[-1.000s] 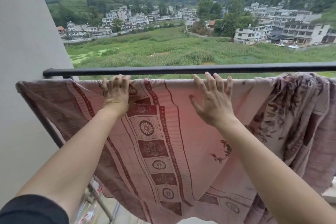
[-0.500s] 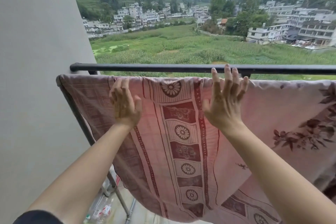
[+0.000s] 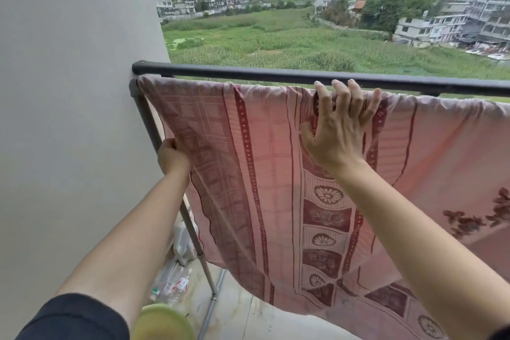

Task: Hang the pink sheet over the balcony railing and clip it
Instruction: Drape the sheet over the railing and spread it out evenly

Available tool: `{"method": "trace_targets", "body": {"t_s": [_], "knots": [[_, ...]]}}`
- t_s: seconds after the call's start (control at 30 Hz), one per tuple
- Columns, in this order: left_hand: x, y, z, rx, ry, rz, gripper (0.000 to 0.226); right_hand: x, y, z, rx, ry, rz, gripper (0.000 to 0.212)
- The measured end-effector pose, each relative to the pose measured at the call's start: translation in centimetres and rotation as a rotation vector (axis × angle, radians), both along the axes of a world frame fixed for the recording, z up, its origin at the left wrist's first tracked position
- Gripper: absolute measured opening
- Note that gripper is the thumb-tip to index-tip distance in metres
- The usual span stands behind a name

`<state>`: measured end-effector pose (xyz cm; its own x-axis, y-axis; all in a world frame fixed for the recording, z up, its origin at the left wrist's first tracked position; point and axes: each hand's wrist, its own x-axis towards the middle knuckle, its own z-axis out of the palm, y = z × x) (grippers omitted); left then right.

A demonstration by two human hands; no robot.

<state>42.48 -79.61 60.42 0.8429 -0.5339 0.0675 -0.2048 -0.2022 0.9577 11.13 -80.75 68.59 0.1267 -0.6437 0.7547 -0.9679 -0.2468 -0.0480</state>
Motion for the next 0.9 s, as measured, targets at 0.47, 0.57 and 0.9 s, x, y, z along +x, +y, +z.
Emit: {"method": "trace_targets", "body": {"t_s": [0.47, 0.57, 0.9], "knots": [[-4.4, 0.8, 5.1, -0.144, -0.677, 0.140, 0.046, -3.5, 0.8, 0.2, 0.011, 0.067, 0.026, 0.079], [-10.1, 0.3, 7.1, -0.317, -0.913, -0.101, 0.046, -6.3, 1.5, 0.2, 0.016, -0.006, 0.003, 0.076], [-41.6, -5.3, 13.8, -0.159, -1.305, -0.719, 0.052, -36.9, -1.2, 4.5, 0.279, -0.013, -0.291, 0.072]]}}
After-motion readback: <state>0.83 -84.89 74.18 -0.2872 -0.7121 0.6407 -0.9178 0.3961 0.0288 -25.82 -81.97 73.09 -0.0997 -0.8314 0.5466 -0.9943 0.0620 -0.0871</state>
